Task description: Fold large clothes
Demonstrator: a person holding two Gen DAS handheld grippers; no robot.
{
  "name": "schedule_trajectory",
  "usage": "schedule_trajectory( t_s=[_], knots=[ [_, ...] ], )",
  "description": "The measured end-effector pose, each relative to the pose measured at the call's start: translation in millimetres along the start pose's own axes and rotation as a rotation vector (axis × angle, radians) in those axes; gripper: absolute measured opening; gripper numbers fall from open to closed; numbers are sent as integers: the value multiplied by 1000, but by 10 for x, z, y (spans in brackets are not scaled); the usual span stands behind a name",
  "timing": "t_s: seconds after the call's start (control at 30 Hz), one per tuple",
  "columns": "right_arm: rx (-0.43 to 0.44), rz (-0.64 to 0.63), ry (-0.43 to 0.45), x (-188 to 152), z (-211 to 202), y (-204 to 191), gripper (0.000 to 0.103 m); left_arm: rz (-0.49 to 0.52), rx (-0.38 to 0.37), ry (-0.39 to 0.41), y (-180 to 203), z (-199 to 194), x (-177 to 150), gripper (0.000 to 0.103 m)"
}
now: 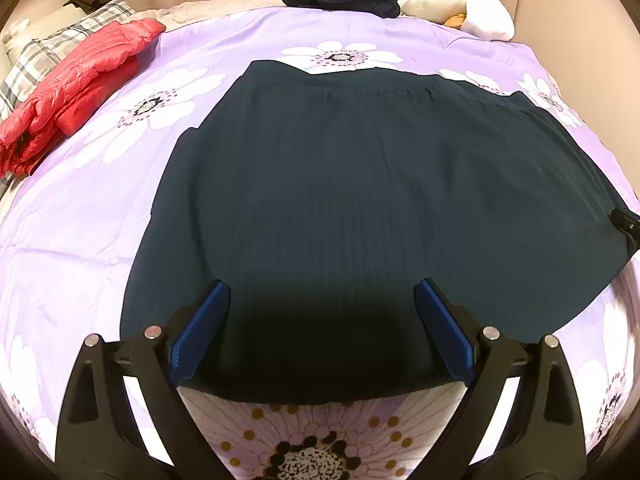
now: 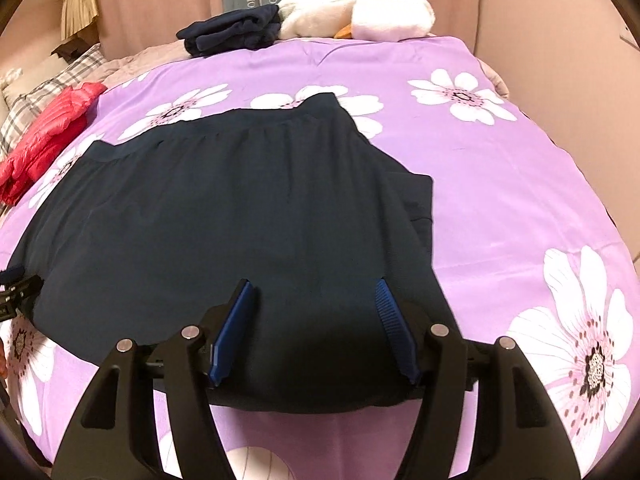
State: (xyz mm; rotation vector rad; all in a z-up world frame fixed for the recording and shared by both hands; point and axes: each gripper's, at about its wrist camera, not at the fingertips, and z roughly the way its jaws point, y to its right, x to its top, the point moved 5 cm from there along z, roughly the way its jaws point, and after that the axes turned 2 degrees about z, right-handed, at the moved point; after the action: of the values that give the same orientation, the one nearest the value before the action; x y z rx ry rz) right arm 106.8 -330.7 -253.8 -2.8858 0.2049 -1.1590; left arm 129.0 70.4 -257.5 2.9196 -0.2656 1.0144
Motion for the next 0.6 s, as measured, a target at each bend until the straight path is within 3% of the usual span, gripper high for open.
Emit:
schedule_trajectory(
  t_s=[0.2, 0.43, 0.6],
  knots=[
    [22, 10, 52, 96, -184, -109, 65, 15, 0, 24, 50, -97, 110, 96],
    [210, -108, 61, 219, -161, -898, 65, 57, -10, 48, 234, 20, 589, 96],
    [261, -231, 31, 127, 23, -1468, 65, 73, 21, -27, 281, 371, 818, 96]
  ],
)
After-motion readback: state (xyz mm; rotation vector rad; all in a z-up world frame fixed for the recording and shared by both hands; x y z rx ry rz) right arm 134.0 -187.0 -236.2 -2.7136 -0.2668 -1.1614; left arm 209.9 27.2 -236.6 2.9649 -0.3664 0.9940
